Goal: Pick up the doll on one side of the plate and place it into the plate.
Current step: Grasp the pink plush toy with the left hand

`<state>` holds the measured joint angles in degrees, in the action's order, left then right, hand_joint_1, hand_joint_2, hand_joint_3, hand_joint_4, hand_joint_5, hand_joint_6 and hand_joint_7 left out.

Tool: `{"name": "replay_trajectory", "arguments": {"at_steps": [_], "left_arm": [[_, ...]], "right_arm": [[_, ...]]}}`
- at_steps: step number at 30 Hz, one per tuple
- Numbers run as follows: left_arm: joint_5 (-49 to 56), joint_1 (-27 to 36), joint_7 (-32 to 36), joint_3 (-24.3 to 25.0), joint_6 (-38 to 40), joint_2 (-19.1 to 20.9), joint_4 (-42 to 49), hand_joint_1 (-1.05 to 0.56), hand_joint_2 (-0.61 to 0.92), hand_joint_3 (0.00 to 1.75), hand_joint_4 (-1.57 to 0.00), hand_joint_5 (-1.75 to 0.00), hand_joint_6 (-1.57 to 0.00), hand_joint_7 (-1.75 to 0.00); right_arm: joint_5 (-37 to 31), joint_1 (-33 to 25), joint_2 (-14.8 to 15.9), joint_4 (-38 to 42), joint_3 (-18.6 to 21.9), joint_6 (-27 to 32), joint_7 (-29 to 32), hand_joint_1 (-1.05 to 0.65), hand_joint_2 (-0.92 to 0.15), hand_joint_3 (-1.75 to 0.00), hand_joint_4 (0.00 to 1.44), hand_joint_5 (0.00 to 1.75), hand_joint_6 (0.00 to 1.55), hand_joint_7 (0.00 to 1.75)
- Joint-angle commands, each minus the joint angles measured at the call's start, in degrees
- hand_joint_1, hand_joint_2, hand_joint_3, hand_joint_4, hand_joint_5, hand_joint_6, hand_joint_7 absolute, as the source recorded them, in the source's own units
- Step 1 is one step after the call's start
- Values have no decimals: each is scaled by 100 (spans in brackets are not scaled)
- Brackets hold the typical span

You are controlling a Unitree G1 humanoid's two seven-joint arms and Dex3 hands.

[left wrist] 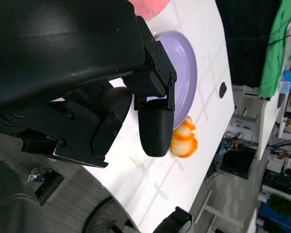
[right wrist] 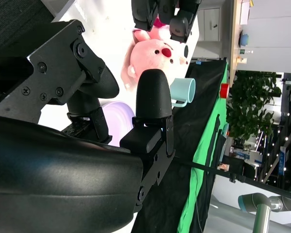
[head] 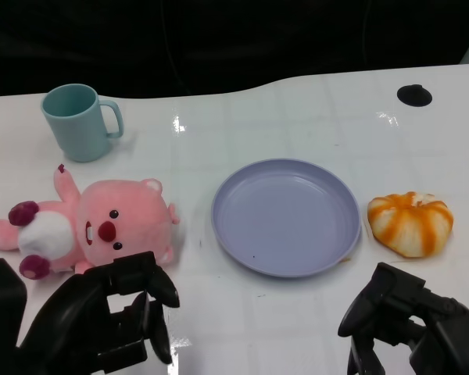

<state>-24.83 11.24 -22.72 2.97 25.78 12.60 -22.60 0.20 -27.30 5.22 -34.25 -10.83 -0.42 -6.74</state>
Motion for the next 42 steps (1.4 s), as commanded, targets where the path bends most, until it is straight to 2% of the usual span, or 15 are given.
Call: {"name": "replay_trajectory", "arguments": {"at_steps": [1, 5, 9, 10, 12, 13, 17, 22, 24, 28, 32, 42], "left_arm": [[-81, 29, -3, 120, -204, -44, -62, -21, 33, 138, -63, -160, -63, -114], [-237, 44, -93, 204, -329, -99, -52, -22, 42, 122, -54, -154, -57, -103], [-254, 51, -230, 236, -653, -105, 3, -29, 70, 65, -52, -138, -55, -88], [-250, 52, -249, 240, -707, -97, 12, -41, 82, 38, -50, -129, -54, -76], [-226, 39, -336, 264, -912, -77, 29, -50, 90, 18, -48, -115, -53, -61], [-208, 29, -380, 273, -1012, -63, 30, -53, 91, 14, -47, -110, -52, -55], [152, -33, -457, 257, -1582, 49, 22, -59, 92, 12, -38, -95, -46, -40], [456, -75, -447, 263, -2017, 169, 9, -60, 92, 4, -17, -79, -34, -21], [611, -88, -404, 263, -2164, 207, 7, -60, 92, 3, -15, -76, -34, -19], [1156, -207, -321, 335, -2609, 391, 5, -59, 92, 2, -2, -61, -26, -8], [1571, -333, -263, 410, -2956, 566, 52, -60, 92, 2, 0, -48, -22, -5], [3413, -684, 287, 643, -3277, 1343, 114, -68, 88, 0, 0, -27, -15, -1]], "right_arm": [[1, 15, 26, 48, 39, -37, 0, 4, -44, -135, 65, 175, 61, 146], [32, 8, 12, 34, 22, -25, -5, 5, -44, -136, 65, 175, 62, 146], [5, -11, 20, 15, -1, -19, -1, 4, -44, -135, 65, 175, 62, 146], [-2, -12, 26, 12, -4, -19, -3, 4, -44, -135, 65, 175, 62, 146], [-15, -20, 20, 3, -11, -7, 10, 3, -44, -134, 65, 175, 62, 146], [-19, -28, 11, -7, -17, 7, 22, 3, -45, -133, 66, 175, 62, 146], [-32, -36, 10, -22, -27, 10, 26, 3, -45, -133, 65, 175, 62, 146], [56, -38, 7, -20, -13, 38, -7, 3, -44, -134, 65, 175, 62, 146], [69, -35, 0, -20, -15, 49, -3, 3, -44, -134, 64, 175, 62, 146], [43, -10, 18, -4, 2, 46, -4, 3, -44, -134, 65, 175, 62, 146], [60, -1, 25, 26, 15, 18, -21, 3, -44, -135, 65, 175, 62, 146], [57, -21, -4, -12, -13, 58, -10, 3, -44, -134, 65, 175, 62, 147]]}}
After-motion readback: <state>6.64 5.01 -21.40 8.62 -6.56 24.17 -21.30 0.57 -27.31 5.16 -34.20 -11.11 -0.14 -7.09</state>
